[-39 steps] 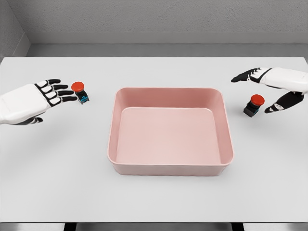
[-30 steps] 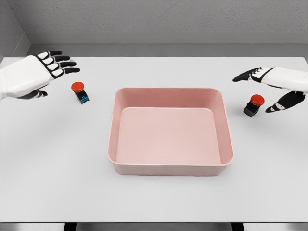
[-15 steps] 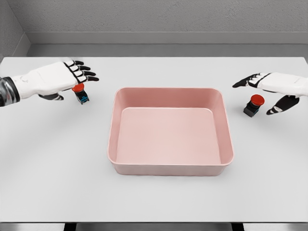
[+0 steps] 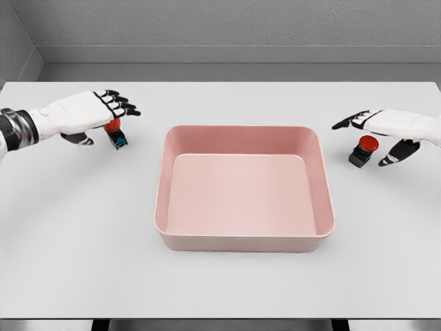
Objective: Put the industrial switch in the basket with both arms
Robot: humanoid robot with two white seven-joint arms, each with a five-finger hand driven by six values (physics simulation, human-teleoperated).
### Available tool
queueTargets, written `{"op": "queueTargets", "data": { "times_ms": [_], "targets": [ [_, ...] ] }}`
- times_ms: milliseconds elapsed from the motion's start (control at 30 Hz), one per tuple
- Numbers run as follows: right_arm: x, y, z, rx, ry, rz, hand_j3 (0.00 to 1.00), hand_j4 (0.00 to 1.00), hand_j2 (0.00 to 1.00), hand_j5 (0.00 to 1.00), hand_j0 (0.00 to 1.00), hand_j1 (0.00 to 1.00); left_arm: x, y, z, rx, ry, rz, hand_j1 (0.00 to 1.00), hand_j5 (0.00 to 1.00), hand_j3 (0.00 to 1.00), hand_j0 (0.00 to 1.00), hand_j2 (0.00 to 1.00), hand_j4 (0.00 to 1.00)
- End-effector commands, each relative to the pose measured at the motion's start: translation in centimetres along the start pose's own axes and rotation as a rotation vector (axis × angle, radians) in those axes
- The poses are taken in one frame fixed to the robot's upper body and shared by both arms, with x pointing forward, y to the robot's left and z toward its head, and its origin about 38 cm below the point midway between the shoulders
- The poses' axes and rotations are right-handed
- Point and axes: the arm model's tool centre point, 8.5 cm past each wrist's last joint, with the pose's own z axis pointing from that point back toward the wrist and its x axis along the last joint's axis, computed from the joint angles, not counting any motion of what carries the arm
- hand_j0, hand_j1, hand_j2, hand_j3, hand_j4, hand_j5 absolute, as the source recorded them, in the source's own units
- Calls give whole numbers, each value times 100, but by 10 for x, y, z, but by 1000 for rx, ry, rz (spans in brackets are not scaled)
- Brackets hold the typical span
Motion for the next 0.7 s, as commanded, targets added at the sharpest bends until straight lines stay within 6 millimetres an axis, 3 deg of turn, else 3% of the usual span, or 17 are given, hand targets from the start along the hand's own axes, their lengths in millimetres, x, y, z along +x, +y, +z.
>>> {"op": "queueTargets", "data": {
  "times_ms": [0,300,500,667],
  "targets": [
    [-3,6,-9,3,4,-20,100,100,100,100,100,100,-4,-11,-5,-11,16,38,100,100,100,100,100,100],
    [-15,12,-10,21,49,-31,100,100,100,100,100,100,-1,-17,-20,-8,13,73,100,100,100,100,100,100],
    [-19,14,-9,28,65,-32,97,97,97,97,97,97,1,-18,-22,-20,4,67,100,100,100,100,100,100],
    [-15,16,-16,30,49,-34,94,94,94,94,94,94,-10,-22,-18,-35,32,80,100,100,100,100,100,100]
  ]
}}
